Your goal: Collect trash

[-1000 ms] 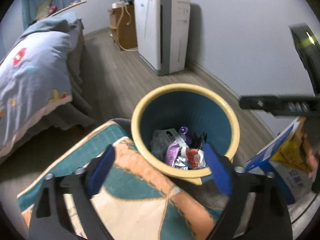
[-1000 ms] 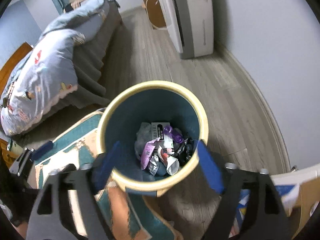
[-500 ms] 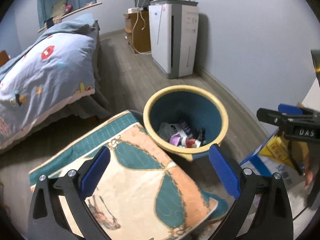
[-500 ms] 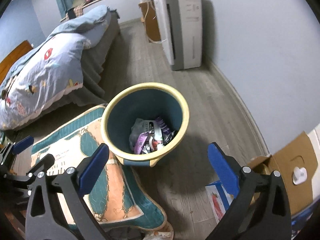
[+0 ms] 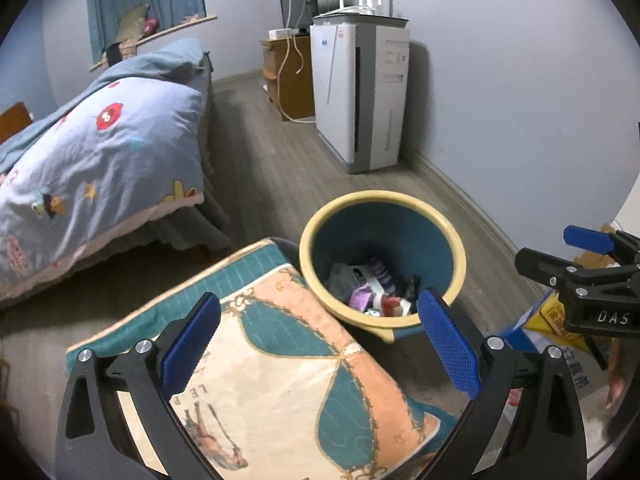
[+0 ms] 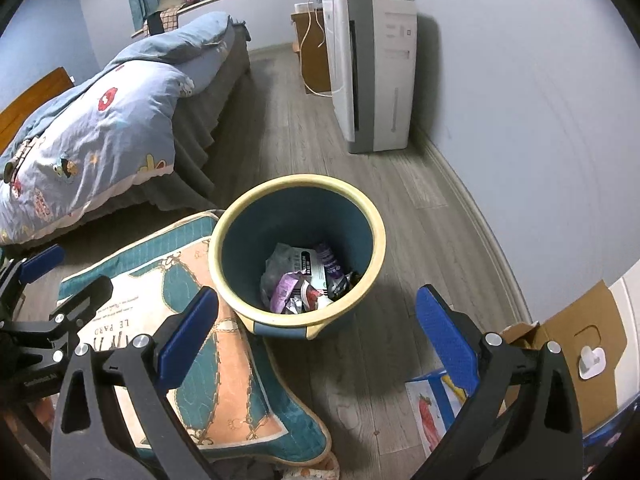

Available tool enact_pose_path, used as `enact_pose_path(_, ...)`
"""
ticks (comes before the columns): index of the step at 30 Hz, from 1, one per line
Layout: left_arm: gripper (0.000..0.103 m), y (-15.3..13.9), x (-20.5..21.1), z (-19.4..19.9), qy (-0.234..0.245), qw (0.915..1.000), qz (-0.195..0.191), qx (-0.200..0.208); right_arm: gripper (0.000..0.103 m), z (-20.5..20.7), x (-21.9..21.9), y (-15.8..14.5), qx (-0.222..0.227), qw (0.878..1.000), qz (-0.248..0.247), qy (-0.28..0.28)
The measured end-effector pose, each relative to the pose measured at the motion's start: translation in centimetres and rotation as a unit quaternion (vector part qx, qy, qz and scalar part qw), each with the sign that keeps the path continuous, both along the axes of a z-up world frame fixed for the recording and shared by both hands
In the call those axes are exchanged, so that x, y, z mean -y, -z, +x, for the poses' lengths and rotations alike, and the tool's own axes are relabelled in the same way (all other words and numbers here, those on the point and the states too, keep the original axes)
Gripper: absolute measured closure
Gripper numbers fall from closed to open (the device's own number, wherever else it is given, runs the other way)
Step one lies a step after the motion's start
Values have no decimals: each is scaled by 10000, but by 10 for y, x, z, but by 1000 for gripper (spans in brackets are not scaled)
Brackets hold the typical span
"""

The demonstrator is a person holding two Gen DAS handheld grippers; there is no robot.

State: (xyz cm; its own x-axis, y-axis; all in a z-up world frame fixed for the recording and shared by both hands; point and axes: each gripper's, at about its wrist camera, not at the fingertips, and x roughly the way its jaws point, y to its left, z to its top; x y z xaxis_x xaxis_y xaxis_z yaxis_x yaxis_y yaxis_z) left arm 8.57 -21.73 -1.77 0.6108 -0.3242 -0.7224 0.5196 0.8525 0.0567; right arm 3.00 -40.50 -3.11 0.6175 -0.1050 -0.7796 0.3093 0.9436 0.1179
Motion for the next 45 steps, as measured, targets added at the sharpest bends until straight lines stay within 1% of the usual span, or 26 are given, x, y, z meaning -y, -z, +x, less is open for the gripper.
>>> enact_pose_path(4,5,0,-1,4,-3,9999,-84,-96,6,0,2,1,3,10000,34,75)
enact_pose_path(7,5,-1,-3,3,24,9999,-121,-89,6,0,2,1,-12,10000,1,57)
enact_pose_path(45,5,-4,0,1,67,9999,-99,-60,6,0,3,3,-60,10000,-27,55)
